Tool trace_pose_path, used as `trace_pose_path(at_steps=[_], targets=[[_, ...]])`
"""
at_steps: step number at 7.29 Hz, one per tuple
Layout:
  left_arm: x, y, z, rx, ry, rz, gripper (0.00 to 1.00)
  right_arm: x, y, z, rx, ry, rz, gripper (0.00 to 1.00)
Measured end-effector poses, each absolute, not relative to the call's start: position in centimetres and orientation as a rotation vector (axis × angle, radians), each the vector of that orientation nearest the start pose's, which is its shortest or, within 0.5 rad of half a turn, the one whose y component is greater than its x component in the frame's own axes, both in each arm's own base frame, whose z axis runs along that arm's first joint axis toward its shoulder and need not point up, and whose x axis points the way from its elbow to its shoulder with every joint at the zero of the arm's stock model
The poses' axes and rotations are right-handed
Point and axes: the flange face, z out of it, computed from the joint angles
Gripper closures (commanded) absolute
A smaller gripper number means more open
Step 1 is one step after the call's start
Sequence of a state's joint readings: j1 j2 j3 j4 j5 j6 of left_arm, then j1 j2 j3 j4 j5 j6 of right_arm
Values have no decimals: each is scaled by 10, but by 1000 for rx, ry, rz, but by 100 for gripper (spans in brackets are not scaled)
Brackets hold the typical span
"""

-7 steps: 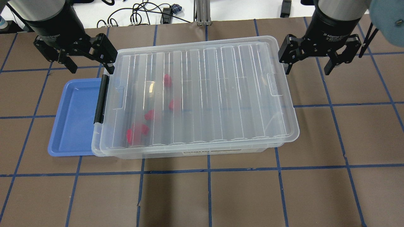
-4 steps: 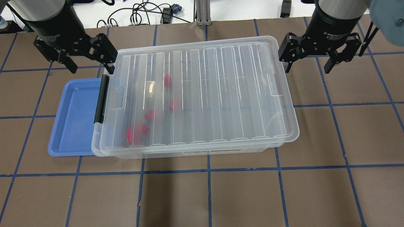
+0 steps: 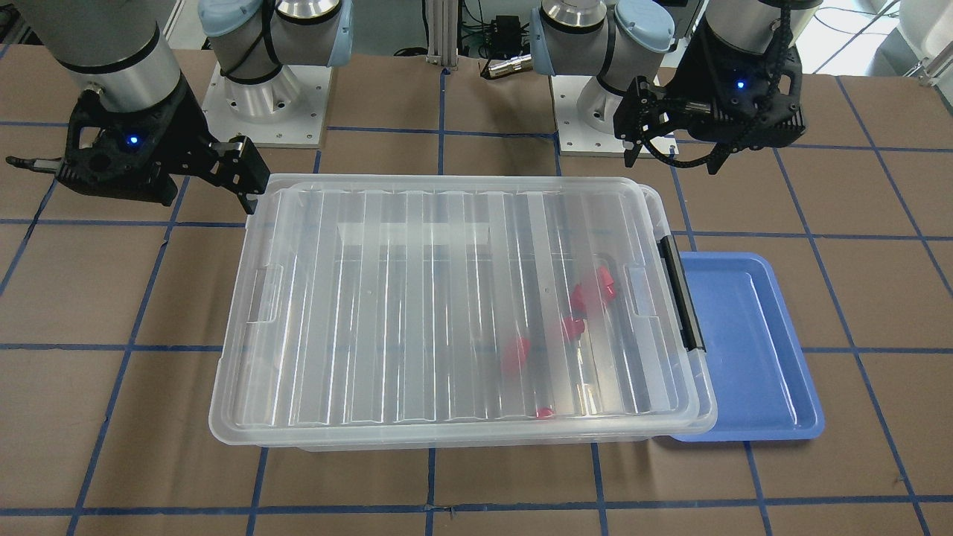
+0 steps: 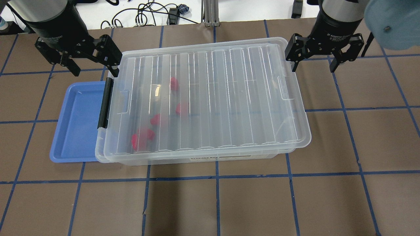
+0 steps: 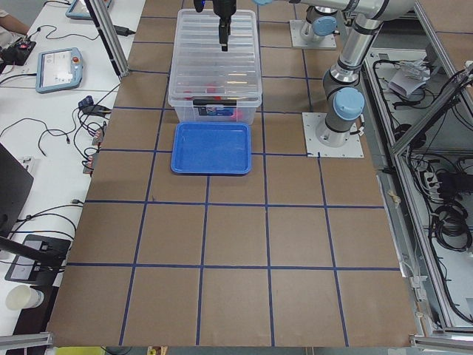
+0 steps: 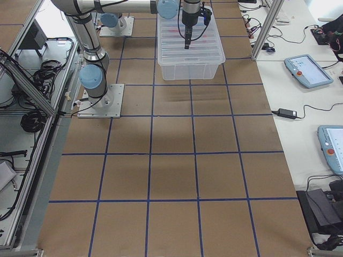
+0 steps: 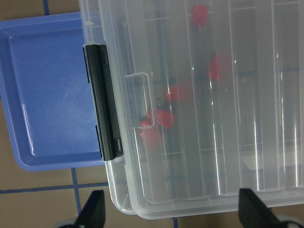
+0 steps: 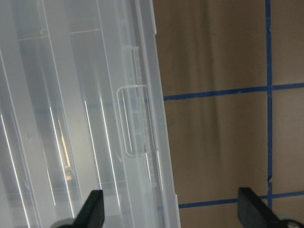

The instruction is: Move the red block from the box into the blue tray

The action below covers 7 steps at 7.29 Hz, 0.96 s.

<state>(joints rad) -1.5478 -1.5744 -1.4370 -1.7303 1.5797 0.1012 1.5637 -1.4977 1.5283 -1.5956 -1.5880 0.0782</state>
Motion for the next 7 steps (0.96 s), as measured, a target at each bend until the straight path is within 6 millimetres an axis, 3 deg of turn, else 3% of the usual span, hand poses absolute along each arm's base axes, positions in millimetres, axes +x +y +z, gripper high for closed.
trace_pose_path(at_steps=[5, 7], targets=[[-121, -489, 536, 123, 3132, 46, 0, 122, -583, 380, 139, 3168, 96, 0], [-121, -489, 535, 123, 3132, 49, 0, 120, -592, 363, 138, 3165, 114, 0]])
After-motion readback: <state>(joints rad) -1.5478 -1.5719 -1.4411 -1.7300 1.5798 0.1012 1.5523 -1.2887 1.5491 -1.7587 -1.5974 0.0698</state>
